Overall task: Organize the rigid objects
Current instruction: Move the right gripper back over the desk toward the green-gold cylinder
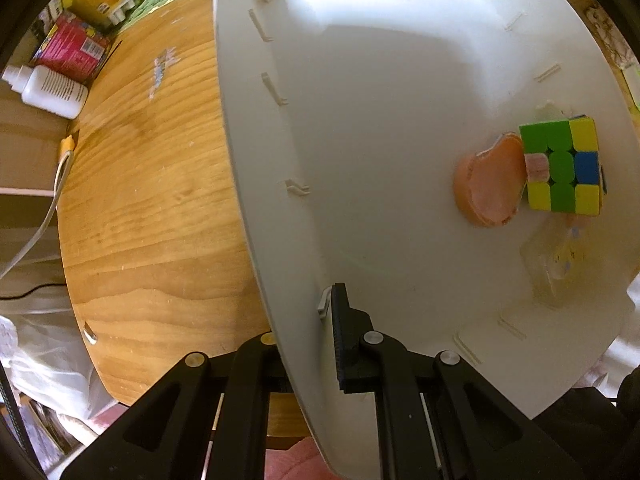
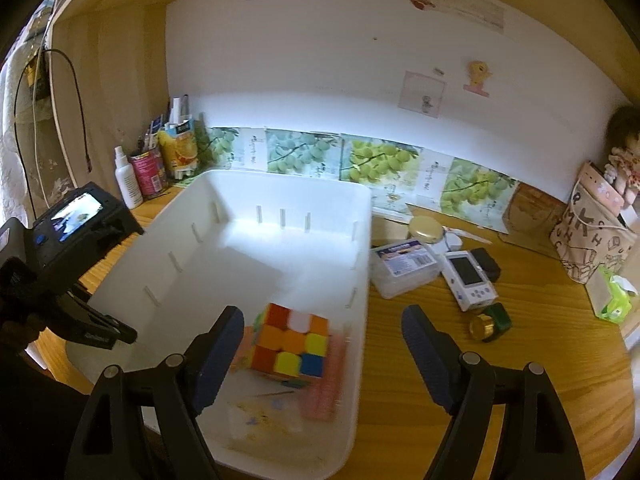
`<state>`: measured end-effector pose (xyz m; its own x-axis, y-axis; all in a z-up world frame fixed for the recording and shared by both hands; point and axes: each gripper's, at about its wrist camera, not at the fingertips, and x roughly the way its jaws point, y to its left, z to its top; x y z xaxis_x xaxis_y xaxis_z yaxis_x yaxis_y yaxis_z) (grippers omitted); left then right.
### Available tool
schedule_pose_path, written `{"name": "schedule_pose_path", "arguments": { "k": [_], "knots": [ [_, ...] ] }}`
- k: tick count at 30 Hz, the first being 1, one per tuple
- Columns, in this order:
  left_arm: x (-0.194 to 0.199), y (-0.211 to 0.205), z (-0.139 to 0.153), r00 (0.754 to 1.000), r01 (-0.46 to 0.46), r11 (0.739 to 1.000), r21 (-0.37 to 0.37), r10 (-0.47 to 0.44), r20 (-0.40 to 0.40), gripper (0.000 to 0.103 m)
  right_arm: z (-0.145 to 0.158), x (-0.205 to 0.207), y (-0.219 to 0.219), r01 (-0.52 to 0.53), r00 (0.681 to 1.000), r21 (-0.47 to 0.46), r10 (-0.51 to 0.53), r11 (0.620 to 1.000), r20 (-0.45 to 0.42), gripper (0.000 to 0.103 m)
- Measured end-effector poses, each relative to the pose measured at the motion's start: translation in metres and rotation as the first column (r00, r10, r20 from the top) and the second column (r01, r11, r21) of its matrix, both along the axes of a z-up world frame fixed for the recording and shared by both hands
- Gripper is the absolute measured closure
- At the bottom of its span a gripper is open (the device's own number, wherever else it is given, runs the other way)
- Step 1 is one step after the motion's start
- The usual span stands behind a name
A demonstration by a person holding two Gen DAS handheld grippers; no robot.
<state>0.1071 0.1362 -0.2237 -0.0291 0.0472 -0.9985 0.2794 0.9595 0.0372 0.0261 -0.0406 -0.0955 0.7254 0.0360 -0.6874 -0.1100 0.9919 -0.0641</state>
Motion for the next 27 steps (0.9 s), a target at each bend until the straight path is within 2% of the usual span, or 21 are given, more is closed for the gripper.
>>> {"name": "schedule_pose_path", "arguments": {
  "k": [11, 23, 27],
  "knots": [
    [0.002, 0.004, -0.002, 0.996, -0.09, 0.996, 0.026, 0.09, 0.0, 0.093, -0.006, 0.006, -0.06, 0.03, 0.999, -0.013, -0.03, 0.999, -0.021, 0.021],
    [0.004, 0.011, -0.005, 0.968, -0.252, 0.965, 0.071, 0.251, 0.012, 0.089, -0.032, 0.034, -0.137, 0.079, 0.993, -0.051, -0.083, 0.996, -0.079, 0.021],
    [0.005, 0.012, -0.006, 0.955, -0.296, 0.952, 0.082, 0.296, 0.018, 0.088, -0.045, 0.047, -0.155, 0.078, 0.99, -0.036, -0.082, 0.996, -0.111, 0.021]
  ]
}}
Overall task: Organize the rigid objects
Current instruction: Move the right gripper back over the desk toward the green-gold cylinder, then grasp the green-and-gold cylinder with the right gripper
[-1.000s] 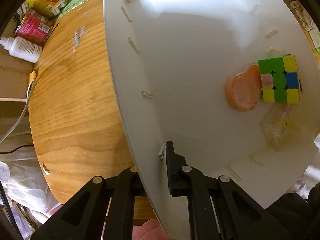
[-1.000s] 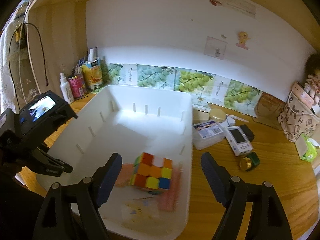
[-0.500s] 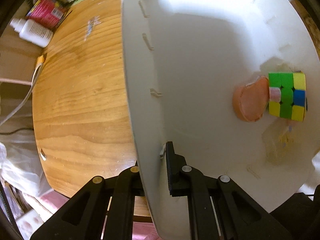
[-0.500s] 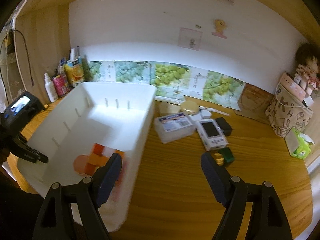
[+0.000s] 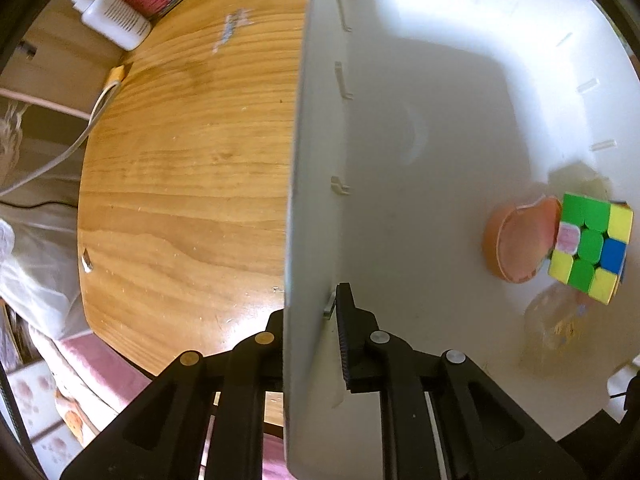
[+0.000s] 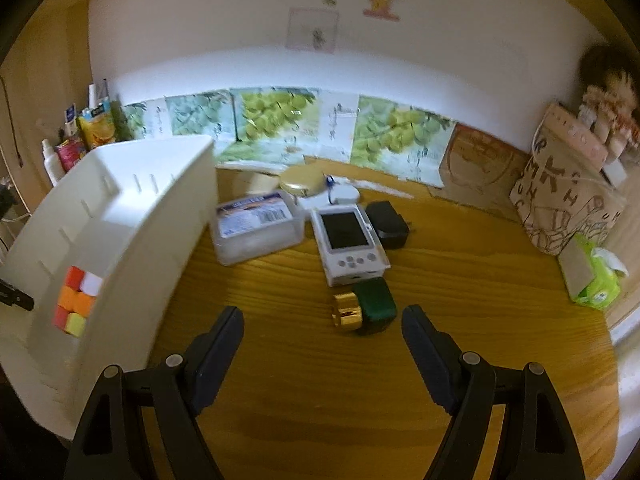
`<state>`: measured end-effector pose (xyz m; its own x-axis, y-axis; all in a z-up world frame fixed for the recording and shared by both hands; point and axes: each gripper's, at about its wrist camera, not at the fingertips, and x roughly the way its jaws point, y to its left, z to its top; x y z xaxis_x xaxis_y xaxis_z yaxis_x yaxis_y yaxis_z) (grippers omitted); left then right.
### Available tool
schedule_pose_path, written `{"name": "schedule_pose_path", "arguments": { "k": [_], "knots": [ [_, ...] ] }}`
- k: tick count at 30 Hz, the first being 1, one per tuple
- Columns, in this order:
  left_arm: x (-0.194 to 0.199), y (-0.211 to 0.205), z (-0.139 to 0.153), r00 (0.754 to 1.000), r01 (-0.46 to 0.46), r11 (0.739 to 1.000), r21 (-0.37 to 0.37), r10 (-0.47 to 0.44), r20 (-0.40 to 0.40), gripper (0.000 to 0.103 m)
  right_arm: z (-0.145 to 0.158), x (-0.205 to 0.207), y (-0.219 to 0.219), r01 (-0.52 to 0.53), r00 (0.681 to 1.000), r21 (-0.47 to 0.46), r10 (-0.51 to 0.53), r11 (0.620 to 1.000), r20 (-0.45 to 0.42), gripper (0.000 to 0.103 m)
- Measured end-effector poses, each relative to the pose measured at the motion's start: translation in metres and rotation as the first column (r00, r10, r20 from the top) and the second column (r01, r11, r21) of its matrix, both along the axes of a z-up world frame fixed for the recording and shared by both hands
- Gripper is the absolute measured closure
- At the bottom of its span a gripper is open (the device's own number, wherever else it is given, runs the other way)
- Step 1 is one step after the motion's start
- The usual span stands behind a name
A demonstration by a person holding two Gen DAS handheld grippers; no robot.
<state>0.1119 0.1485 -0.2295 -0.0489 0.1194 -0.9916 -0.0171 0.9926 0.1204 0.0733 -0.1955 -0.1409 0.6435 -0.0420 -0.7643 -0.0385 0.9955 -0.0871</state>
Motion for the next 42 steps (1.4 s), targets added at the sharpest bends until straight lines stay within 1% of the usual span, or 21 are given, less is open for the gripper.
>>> {"name": "schedule_pose_path", "arguments": {
  "k": [9, 14, 19, 24, 27, 32, 33, 34, 36, 42],
  "knots": [
    [-0.001, 0.01, 0.001, 0.997, -0.079, 0.997, 0.021, 0.079, 0.009, 0.085, -0.038, 0.032, -0.022, 0.003, 0.997, 0.01, -0.002, 1.0, -0.074, 0.021],
    [-0.003, 0.005, 0.001, 0.995, -0.104, 0.994, 0.042, 0.104, 0.005, 0.084, -0.054, 0.046, -0.024, -0.011, 0.994, 0.011, 0.013, 1.0, -0.107, 0.021],
    [-0.001, 0.009, -0.002, 0.993, -0.119, 0.992, 0.048, 0.119, -0.002, 0.083, -0.064, 0.053, -0.024, -0.01, 0.993, 0.023, 0.013, 1.0, -0.121, 0.021],
    [0.002, 0.011, -0.003, 0.99, -0.137, 0.989, 0.047, 0.138, -0.01, 0.083, -0.068, 0.056, -0.024, -0.025, 0.993, 0.056, 0.031, 0.998, -0.113, 0.022],
    [0.004, 0.011, -0.004, 0.991, -0.135, 0.99, 0.045, 0.135, -0.016, 0.083, -0.068, 0.057, -0.023, -0.029, 0.994, 0.06, 0.035, 0.998, -0.1, 0.022],
    [0.007, 0.011, -0.008, 0.991, -0.131, 0.99, 0.052, 0.133, -0.023, 0.083, -0.067, 0.057, -0.022, -0.054, 0.994, 0.077, 0.061, 0.996, -0.089, 0.036],
    [0.008, 0.01, -0.009, 0.991, -0.128, 0.99, 0.056, 0.129, -0.025, 0.083, -0.066, 0.056, -0.021, -0.061, 0.994, 0.078, 0.068, 0.995, -0.088, 0.041],
    [0.008, 0.01, -0.011, 0.992, -0.125, 0.99, 0.058, 0.127, -0.027, 0.083, -0.065, 0.056, -0.02, -0.068, 0.993, 0.08, 0.075, 0.994, -0.087, 0.05],
    [0.009, 0.009, -0.011, 0.992, -0.123, 0.991, 0.055, 0.124, -0.024, 0.083, -0.064, 0.055, -0.02, -0.075, 0.993, 0.085, 0.082, 0.994, -0.086, 0.059],
    [0.009, 0.009, -0.009, 0.994, -0.111, 0.993, 0.049, 0.112, -0.015, 0.084, -0.063, 0.055, -0.015, -0.096, 0.989, 0.086, 0.104, 0.992, -0.102, 0.059]
  ]
}}
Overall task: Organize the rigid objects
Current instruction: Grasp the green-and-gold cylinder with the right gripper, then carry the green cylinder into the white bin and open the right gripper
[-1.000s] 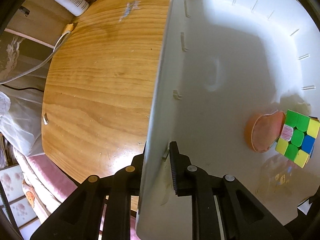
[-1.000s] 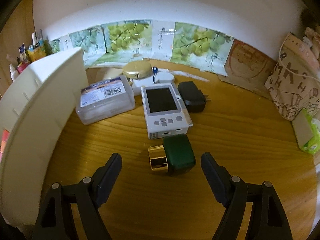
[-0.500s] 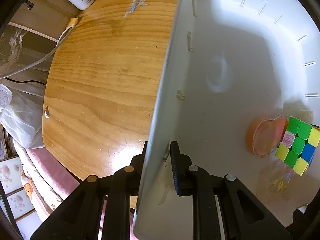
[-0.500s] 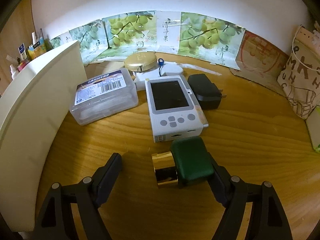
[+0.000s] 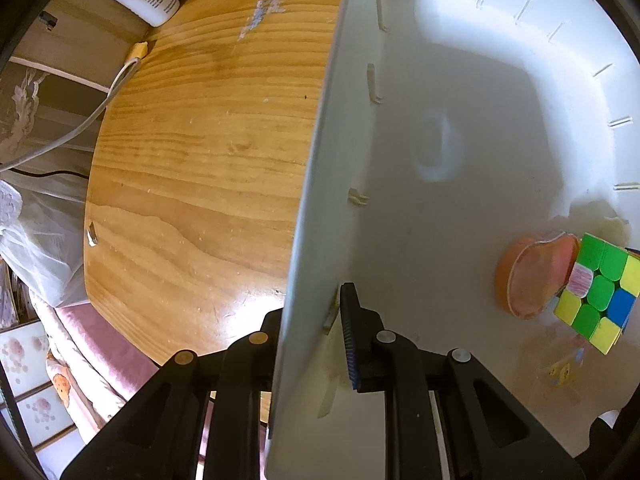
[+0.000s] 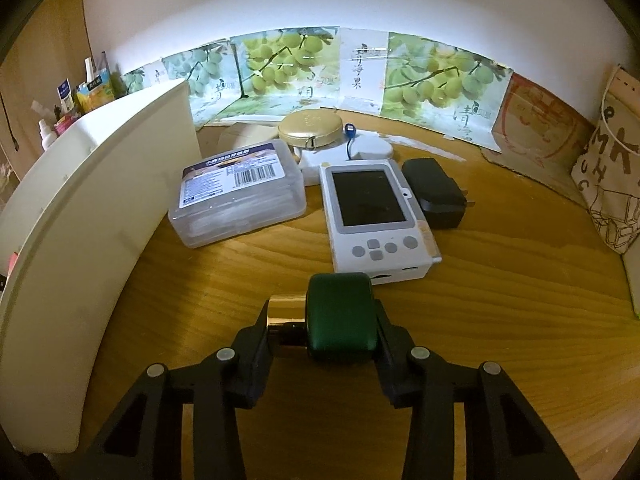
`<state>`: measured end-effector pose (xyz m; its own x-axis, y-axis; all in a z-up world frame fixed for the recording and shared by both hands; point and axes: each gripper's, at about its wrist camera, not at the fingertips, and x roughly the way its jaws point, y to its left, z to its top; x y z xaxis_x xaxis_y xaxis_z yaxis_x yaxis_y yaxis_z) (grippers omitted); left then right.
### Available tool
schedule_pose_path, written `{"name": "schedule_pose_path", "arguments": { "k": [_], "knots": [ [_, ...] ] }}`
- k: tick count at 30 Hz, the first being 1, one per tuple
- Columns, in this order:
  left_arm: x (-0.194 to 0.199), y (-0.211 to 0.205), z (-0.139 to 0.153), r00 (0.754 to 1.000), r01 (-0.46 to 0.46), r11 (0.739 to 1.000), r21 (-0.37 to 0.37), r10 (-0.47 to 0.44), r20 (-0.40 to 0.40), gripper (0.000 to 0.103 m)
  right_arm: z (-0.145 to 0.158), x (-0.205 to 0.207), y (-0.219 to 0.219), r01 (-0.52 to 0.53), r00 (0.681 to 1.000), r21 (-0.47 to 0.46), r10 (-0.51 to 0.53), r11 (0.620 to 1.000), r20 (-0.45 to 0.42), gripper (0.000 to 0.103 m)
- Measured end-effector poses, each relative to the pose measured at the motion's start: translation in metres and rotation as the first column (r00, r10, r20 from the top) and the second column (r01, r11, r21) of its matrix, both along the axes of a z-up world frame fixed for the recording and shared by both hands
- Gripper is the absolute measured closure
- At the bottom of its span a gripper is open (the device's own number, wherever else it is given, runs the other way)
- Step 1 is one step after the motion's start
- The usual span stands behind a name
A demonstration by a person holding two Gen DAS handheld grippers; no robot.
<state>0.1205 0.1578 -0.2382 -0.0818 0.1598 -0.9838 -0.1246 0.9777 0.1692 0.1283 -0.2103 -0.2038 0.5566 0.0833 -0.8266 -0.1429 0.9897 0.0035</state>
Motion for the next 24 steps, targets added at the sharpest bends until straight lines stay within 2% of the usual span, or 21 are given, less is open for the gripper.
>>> {"name": "schedule_pose_path", "arguments": {
  "k": [12, 24],
  "knots": [
    [0.001, -0.001, 0.004, 0.998, 0.06, 0.997, -0.049, -0.061, -0.008, 0.088, 0.021, -0.01, 0.018, 0.024, 0.999, -0.037, -0.023, 0.999, 0.027, 0.059],
    [-0.003, -0.004, 0.007, 0.989, 0.148, 0.985, -0.091, -0.149, -0.004, 0.091, 0.07, -0.022, 0.055, 0.073, 0.992, -0.064, -0.066, 0.995, 0.108, 0.059]
  ]
}}
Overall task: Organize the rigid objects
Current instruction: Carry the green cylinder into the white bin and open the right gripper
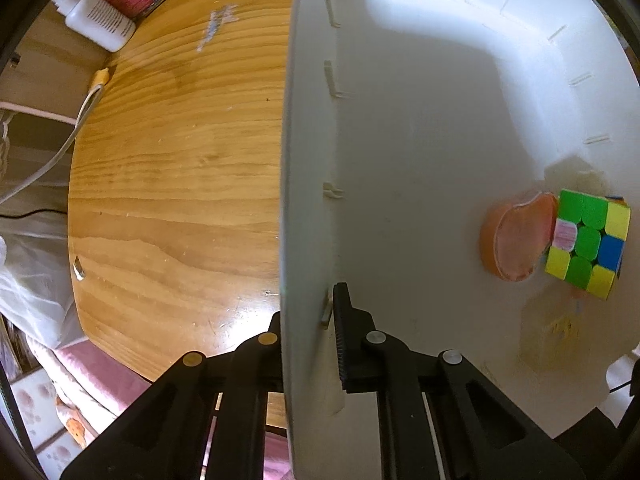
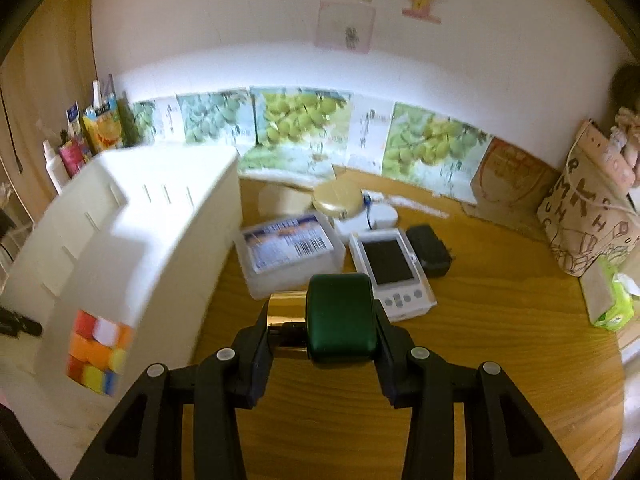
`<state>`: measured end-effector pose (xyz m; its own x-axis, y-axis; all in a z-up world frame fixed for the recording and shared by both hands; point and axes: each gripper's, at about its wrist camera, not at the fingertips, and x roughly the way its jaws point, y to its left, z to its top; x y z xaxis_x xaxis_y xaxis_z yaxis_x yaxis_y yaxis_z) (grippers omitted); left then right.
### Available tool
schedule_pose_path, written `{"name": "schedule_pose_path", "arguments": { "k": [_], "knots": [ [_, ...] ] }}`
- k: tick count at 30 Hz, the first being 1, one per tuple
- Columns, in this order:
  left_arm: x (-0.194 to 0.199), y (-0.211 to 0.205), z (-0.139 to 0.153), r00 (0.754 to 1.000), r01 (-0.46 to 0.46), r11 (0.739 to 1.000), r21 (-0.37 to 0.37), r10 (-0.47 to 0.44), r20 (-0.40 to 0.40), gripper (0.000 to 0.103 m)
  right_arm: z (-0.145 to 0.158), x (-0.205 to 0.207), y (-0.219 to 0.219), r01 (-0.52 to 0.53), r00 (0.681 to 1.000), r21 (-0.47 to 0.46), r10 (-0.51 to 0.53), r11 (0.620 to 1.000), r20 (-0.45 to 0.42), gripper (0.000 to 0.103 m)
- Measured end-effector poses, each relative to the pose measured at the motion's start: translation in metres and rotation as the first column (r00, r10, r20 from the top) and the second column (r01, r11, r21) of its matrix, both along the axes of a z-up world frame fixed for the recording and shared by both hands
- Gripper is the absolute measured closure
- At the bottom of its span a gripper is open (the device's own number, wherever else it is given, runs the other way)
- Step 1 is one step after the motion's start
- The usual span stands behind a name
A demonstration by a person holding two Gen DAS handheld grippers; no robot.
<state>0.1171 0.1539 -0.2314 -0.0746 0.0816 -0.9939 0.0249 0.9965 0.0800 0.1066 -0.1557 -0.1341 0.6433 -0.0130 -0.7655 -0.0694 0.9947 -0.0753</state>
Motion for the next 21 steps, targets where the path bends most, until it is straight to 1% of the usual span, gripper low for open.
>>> {"name": "schedule_pose_path", "arguments": {
  "k": [2, 4, 9, 16, 21],
  "knots": [
    [0.0, -0.001, -0.001, 1.0, 0.014, 1.0, -0.004, -0.014, 0.0, 0.091, 0.011, -0.002, 0.01, -0.002, 1.0, -0.008, 0.002, 1.0, 0.027, 0.059],
    [-0.002, -0.001, 0.0, 1.0, 0.023, 0.999, -0.025, -0.023, 0.004, 0.091, 0.02, -0.004, 0.019, -0.007, 0.999, -0.008, 0.008, 1.0, 0.047, 0.059],
    [-0.003, 0.001, 0.004, 0.998, 0.067, 0.995, -0.073, -0.066, 0.014, 0.091, 0.036, -0.014, 0.046, -0.024, 0.997, -0.015, 0.025, 1.0, 0.073, 0.059],
    [-0.004, 0.0, 0.006, 0.989, 0.147, 0.984, -0.099, -0.145, 0.03, 0.091, 0.044, -0.034, 0.089, -0.04, 0.996, 0.001, 0.04, 0.999, 0.078, 0.059],
    [-0.009, 0.001, 0.008, 0.979, 0.203, 0.973, -0.11, -0.198, 0.047, 0.091, 0.045, -0.048, 0.121, -0.075, 0.995, 0.004, 0.074, 0.997, 0.067, 0.059]
  ]
}}
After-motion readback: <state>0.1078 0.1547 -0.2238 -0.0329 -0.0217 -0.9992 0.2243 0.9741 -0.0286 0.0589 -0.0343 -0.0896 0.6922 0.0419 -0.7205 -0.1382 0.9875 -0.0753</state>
